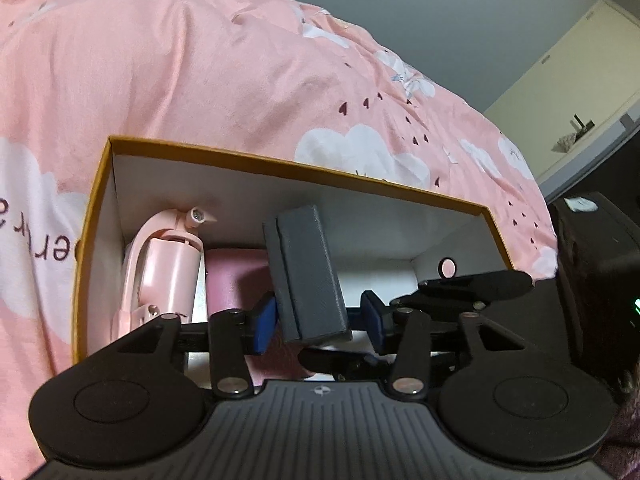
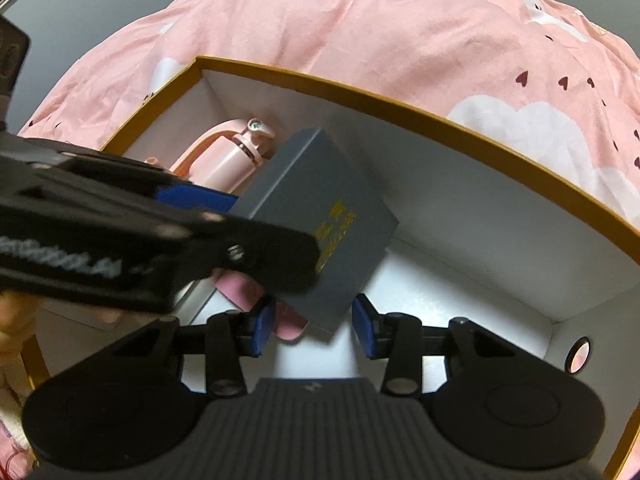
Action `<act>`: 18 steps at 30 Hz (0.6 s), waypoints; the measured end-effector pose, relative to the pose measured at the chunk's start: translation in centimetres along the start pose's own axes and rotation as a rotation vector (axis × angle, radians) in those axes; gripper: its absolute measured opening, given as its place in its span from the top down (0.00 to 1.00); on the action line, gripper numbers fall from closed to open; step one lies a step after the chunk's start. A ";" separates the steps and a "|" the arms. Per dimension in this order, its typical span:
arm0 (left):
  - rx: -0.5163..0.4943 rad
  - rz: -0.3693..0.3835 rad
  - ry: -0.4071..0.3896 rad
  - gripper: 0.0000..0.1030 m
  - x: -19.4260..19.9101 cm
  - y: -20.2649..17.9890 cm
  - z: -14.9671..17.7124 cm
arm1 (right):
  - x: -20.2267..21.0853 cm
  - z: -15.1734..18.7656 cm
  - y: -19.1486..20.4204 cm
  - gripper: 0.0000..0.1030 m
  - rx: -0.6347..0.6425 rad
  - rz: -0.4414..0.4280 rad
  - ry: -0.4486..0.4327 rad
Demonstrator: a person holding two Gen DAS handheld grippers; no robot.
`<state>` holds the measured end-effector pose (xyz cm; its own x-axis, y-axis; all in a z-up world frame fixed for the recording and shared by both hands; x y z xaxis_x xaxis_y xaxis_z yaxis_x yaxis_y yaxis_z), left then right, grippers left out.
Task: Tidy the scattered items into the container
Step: 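Lower the dark grey case onto the wallet and open the left gripper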
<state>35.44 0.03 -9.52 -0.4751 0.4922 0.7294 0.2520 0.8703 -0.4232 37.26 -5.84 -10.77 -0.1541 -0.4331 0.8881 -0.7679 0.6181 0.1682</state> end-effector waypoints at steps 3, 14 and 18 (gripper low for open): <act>-0.020 -0.014 -0.017 0.42 0.9 -0.3 0.3 | -0.2 0.0 -0.2 0.57 -0.011 0.004 0.007; 0.042 -0.015 -0.073 0.52 4.3 1.4 0.8 | -0.2 0.1 -0.1 0.58 0.012 0.012 -0.004; 0.027 -0.032 -0.079 0.53 4.7 1.4 1.0 | -0.2 0.1 0.2 0.60 -0.014 0.016 -0.019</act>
Point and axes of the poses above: each gripper's, at about its wrist camera, not at the fingertips, and x roughly against the way its jaws point, y to its left, z to its underside, the point moved 2 cm from there along -x, roughly the way its jaws point, and after that the axes turned 6 degrees about -x, right-handed, at the moved point
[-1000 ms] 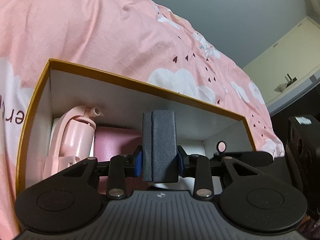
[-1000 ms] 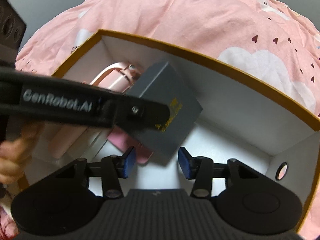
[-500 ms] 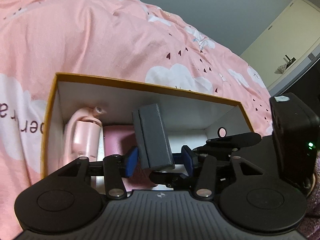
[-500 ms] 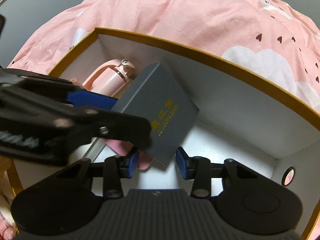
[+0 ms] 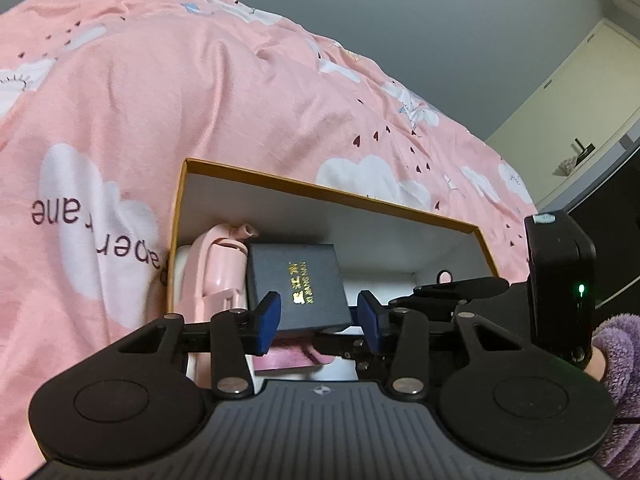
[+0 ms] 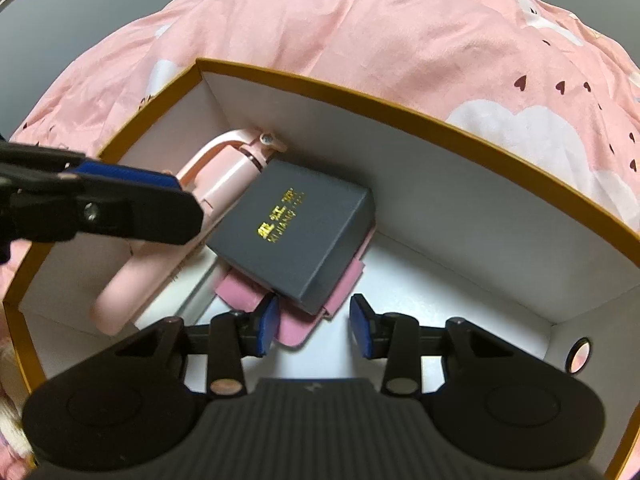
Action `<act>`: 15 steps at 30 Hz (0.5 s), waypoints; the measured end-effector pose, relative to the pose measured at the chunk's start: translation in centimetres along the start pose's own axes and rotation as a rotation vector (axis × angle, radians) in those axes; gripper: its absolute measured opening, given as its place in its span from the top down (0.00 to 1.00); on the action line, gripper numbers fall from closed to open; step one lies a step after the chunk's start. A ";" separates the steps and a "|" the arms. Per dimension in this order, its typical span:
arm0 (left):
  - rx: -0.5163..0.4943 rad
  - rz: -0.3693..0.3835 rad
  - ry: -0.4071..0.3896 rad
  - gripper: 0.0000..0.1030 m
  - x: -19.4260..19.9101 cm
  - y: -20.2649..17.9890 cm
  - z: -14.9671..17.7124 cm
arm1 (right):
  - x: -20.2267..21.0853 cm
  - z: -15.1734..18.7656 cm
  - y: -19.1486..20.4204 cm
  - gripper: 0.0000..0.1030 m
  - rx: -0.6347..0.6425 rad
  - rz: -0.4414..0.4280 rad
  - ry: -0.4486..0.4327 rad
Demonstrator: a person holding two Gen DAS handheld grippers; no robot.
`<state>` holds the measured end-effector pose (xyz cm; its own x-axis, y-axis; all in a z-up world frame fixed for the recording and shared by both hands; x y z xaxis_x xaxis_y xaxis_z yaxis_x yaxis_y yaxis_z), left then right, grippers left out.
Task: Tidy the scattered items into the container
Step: 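Lower the dark grey case onto the wallet and open the left gripper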
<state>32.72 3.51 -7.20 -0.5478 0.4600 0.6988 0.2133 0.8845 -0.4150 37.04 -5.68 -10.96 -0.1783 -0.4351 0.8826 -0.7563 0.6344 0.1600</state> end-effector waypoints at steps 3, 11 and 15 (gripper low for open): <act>-0.018 -0.020 -0.001 0.54 0.1 -0.1 0.2 | -0.2 -0.3 0.1 0.62 -0.026 0.017 -0.009; -0.030 -0.044 0.009 0.54 0.3 0.0 0.6 | -1.3 -0.7 1.1 0.64 -0.099 0.009 0.008; -0.053 -0.081 0.008 0.54 0.7 -0.5 0.8 | -0.2 -0.8 0.8 0.64 -0.102 0.022 0.019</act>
Point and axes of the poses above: each gripper's, at about its wrist camera, not at the fingertips, and x roughly against the way its jaws point, y to its left, z to its underside, the point moved 2 cm from there along -x, roughly the way its jaws point, and after that the axes turned 6 degrees about -x, right-handed, at the moved point
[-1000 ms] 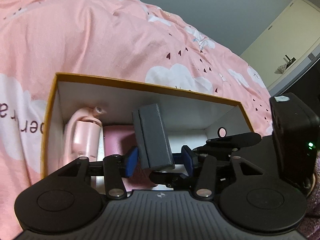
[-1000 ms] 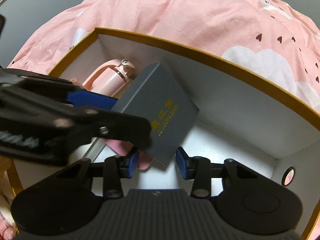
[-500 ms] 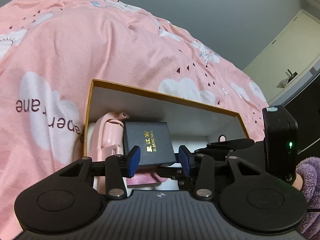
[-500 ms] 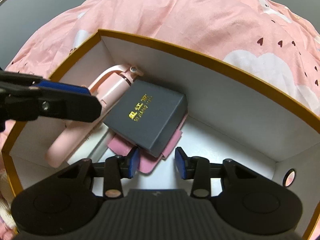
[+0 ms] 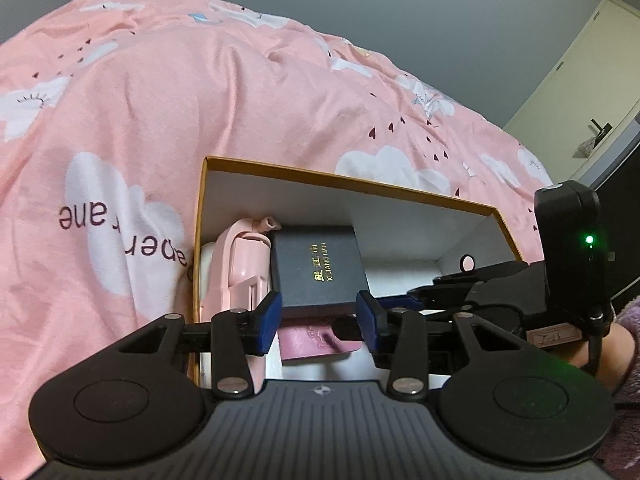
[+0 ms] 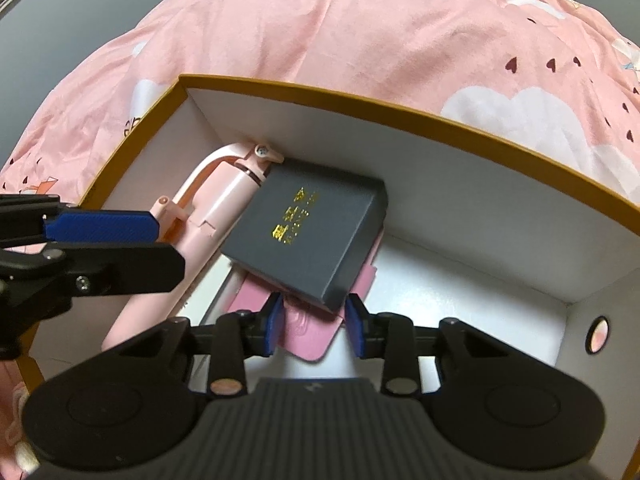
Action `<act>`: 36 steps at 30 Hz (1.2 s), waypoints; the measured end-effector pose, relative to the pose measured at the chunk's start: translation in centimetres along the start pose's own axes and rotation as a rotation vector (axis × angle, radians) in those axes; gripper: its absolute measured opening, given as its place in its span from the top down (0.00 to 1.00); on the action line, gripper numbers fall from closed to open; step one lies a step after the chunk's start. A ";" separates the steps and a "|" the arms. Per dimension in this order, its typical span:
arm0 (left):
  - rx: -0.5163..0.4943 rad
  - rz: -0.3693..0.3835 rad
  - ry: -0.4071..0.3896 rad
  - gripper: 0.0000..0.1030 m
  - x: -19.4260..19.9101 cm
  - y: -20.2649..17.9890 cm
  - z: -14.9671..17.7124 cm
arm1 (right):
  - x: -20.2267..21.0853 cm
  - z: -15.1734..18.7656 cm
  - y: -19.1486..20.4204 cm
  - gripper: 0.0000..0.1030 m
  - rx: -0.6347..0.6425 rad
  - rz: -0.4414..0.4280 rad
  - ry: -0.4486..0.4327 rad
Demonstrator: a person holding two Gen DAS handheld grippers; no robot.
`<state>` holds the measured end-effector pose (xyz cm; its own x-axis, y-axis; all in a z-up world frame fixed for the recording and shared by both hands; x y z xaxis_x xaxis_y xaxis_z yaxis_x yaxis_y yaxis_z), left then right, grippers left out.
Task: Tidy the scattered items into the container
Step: 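Lower the dark grey case onto the wallet and open the left gripper, then withdraw both grippers from the shoebox back toward the pile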
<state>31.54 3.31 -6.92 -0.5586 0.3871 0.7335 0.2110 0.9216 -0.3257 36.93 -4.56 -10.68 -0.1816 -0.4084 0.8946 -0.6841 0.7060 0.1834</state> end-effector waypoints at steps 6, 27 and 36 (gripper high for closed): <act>0.011 -0.013 -0.017 0.54 1.5 -0.1 0.1 | 1.3 0.4 0.9 0.62 -0.007 0.041 0.005; -0.145 -0.106 -0.048 0.54 11.8 -3.9 2.1 | 11.8 5.3 3.3 0.51 -0.108 0.089 -0.179; -0.206 -0.159 -0.118 0.54 17.1 -5.8 6.5 | 17.1 11.9 5.5 0.51 -0.162 0.010 -0.312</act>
Point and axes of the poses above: each gripper's, at about its wrist camera, not at the fingertips, and x roughly against the way its jaws point, y to its left, z to its underside, the point moved 2 cm from there along -x, roughly the way its jaws point, and after that the axes turned 6 degrees about -x, right-handed, at the moved point
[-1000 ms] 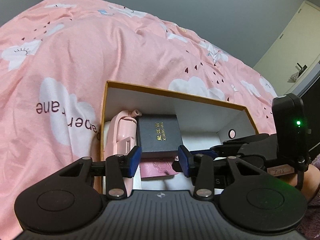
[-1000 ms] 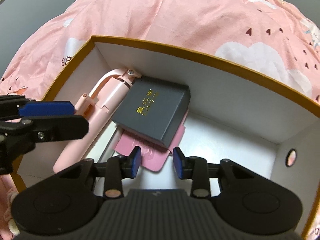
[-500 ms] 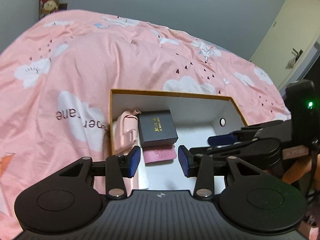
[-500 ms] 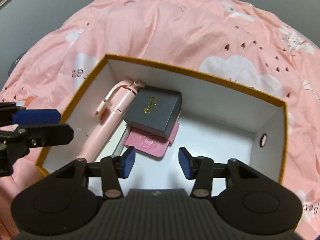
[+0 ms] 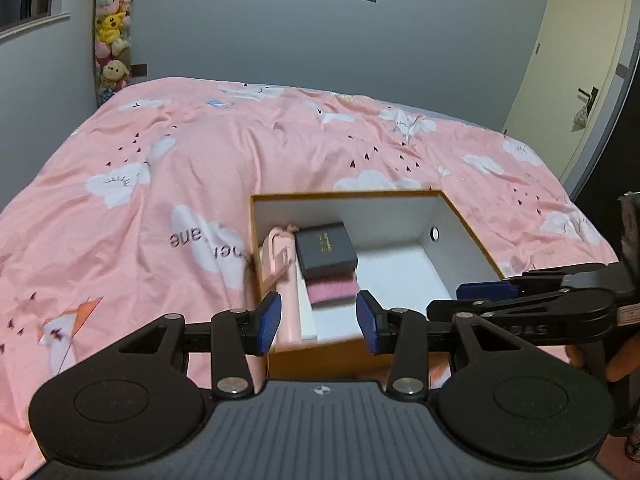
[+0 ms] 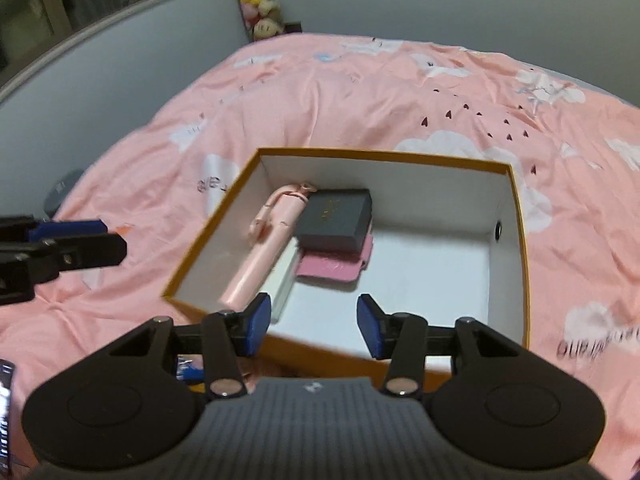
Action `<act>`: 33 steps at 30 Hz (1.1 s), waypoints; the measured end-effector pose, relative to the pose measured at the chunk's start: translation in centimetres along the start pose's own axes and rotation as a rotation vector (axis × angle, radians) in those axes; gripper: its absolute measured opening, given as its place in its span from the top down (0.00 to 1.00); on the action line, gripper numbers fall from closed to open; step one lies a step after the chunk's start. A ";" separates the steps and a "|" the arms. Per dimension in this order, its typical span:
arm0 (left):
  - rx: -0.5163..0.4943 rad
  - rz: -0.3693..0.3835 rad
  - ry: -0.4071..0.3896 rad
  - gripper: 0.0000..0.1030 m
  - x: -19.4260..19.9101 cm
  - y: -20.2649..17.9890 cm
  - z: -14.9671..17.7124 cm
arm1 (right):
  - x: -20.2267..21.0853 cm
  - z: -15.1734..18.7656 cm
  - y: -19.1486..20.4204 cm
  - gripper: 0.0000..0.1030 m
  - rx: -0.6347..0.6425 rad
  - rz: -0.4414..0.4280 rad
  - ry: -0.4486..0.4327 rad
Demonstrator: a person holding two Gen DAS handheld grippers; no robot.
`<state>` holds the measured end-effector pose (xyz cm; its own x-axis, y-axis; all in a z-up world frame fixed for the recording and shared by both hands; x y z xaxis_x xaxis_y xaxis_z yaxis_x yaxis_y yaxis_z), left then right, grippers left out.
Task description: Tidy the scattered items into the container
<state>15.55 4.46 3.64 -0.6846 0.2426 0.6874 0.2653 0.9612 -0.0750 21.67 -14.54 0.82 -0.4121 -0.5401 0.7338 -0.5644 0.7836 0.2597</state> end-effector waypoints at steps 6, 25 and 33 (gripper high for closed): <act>-0.026 0.022 0.031 0.52 2.6 -1.2 3.6 | 4.2 4.3 1.0 0.51 -0.056 -0.030 -0.090; -0.098 0.190 0.115 0.44 3.0 -6.3 12.4 | 8.0 16.1 1.1 0.69 -0.031 0.107 -0.116; -0.100 0.191 0.173 0.67 -0.4 -7.1 13.7 | 6.5 17.6 0.6 0.68 -0.041 0.100 -0.067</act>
<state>4.66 -0.65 -6.01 -0.4918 0.3842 0.7814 0.4499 0.8805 -0.1498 6.06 -22.94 -5.34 -0.5122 -0.4772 0.7141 -0.4891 0.8455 0.2142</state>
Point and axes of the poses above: each gripper's, at about its wrist camera, not at the fingertips, and x roughly against the way its jaws point, y to its left, z to its underside, the point moved 2 cm from there along -x, roughly the way its jaws point, and after that the axes turned 6 degrees about -x, right-handed, at the moved point
